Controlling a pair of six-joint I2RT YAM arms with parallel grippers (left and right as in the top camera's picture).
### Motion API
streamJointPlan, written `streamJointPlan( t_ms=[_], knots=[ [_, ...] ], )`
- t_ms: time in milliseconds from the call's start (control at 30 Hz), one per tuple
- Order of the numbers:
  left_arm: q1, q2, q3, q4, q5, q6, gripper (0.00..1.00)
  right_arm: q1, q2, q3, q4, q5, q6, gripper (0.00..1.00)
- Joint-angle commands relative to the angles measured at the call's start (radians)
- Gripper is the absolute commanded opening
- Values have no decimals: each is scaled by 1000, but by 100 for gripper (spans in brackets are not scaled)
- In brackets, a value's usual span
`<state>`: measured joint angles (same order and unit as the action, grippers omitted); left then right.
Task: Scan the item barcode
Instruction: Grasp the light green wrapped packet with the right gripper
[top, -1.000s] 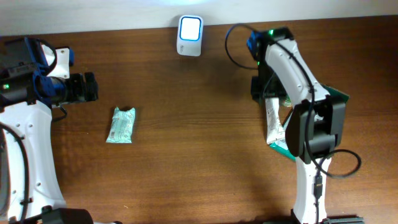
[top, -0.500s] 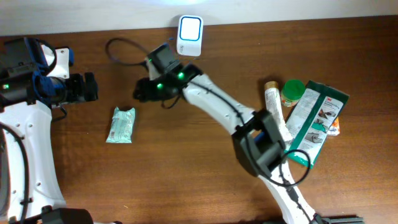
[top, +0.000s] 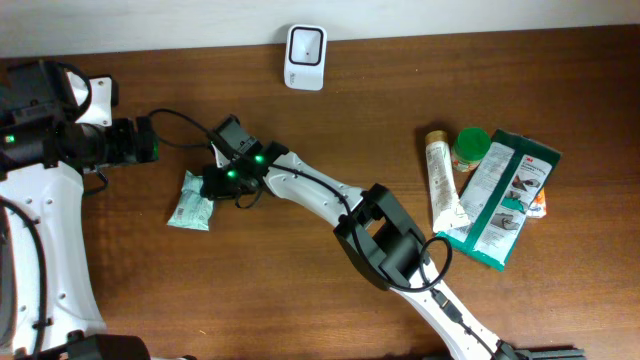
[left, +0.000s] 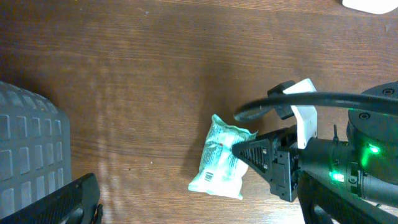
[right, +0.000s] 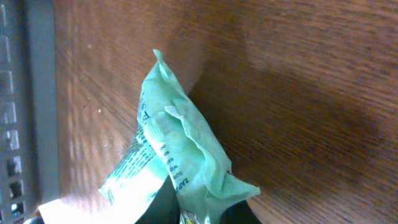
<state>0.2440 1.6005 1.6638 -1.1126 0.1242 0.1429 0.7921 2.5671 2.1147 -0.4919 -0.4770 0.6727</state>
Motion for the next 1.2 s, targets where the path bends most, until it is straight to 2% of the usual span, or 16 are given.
streamJointPlan(
  t_ms=[0,67,133,300,333,400,500,533,567,600,633,733,767,833,1033,1167],
  knots=[
    [1,-6,4,1,11,20,99,-54,18,-3,-73,-95,-77,4],
    [1,-6,4,1,11,20,99,-90,-32,-3,-179,-127,-192,4],
    [1,-6,4,1,11,20,99,-132,-133,-3,-388,-57,-357,4],
    [1,-6,4,1,11,20,99,-229,-188,-3,-796,23,-517,8],
    [1,-6,4,1,11,20,99,-246,-188,-3,-859,91,-517,16],
    [1,-6,4,1,11,20,99,-273,-188,-2,-904,100,-595,39],
    [1,-6,4,1,11,20,99,-290,-188,79,-894,101,-752,45],
    [1,-6,4,1,11,20,99,-280,-188,85,-857,100,-751,45],
    [1,-6,4,1,11,20,99,-261,-188,85,-820,96,-750,33],
    [1,-6,4,1,11,20,99,-235,-188,85,-790,82,-743,8],
    [1,-6,4,1,11,20,99,-215,-188,85,-768,53,-738,4],
    [1,-6,4,1,11,20,99,-128,-142,74,-650,44,-518,4],
    [1,-6,4,1,11,20,99,-110,-123,66,-625,44,-498,5],
    [1,-6,4,1,11,20,99,-82,-103,44,-590,95,-499,4],
    [1,-6,4,1,11,20,99,-88,-101,32,-605,525,-510,4],
    [1,-6,4,1,11,20,99,-176,-103,33,-648,497,-510,4]
  ],
)
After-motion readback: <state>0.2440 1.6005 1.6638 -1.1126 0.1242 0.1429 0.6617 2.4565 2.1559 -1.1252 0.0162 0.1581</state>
